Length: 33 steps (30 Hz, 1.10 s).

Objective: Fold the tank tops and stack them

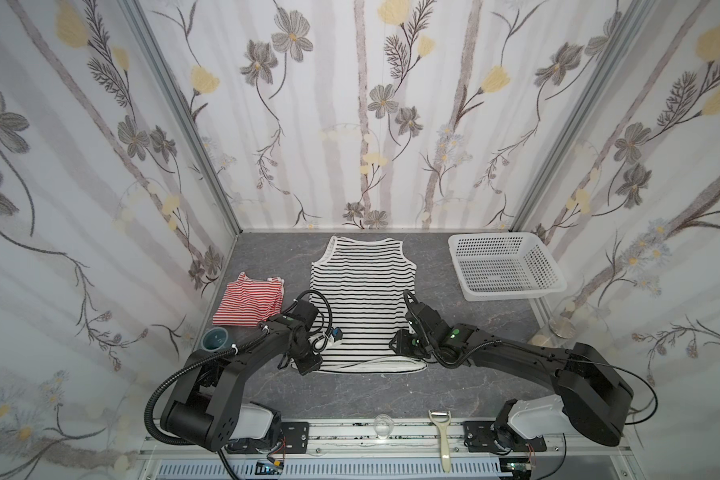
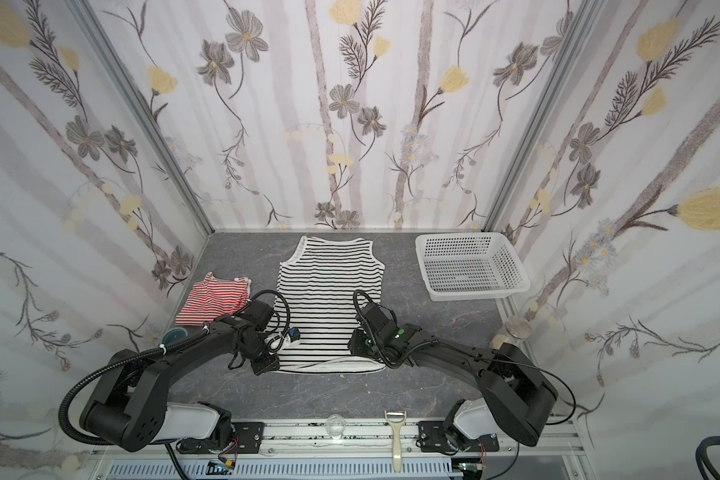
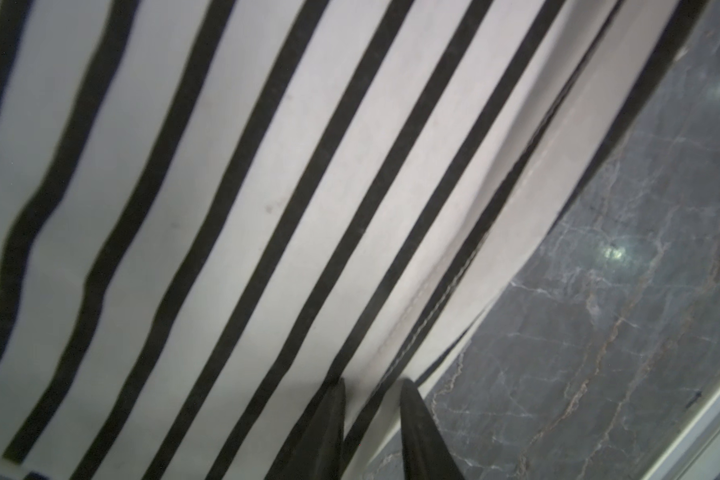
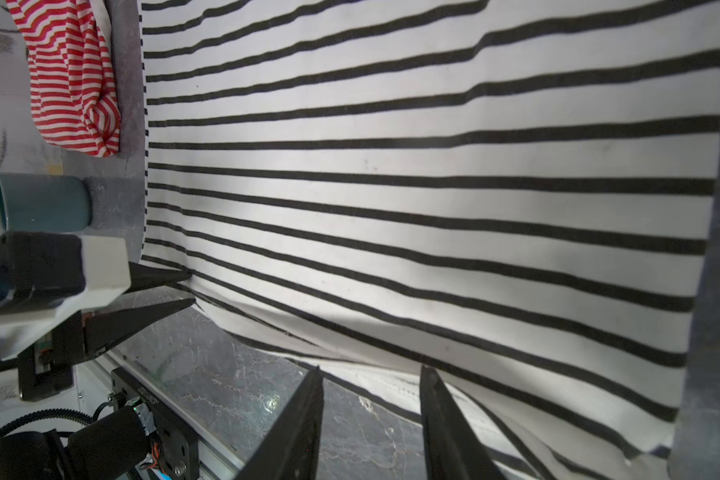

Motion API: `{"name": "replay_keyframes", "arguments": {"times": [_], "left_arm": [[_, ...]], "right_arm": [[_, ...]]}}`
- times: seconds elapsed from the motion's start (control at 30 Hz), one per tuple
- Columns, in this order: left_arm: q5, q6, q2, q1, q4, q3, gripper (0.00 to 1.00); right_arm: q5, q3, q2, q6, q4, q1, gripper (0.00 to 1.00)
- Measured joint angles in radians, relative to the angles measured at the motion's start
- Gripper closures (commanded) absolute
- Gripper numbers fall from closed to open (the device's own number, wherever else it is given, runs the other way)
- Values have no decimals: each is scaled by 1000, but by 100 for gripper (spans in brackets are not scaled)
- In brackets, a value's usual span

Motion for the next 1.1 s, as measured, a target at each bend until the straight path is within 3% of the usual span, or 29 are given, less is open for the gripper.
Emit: {"name": "replay_keyframes", "arguments": {"times": [0.27,0.67,0.9,1.1], "left_arm": [[-6,0,6,-9,-7,7,72],[-9,-5,42,-25,-34,36,71],[-53,-24,77,-74,-64,69,71],[-47,-53,136,-148,-84,126,70]], "right_arm": [[-35,21,130,-49,19,7,60],[-55,-158,7,18,60,102,60],[-54,-159,-6,42,71,71,59],[-36,-147,-34,42,67,-16,59]]}}
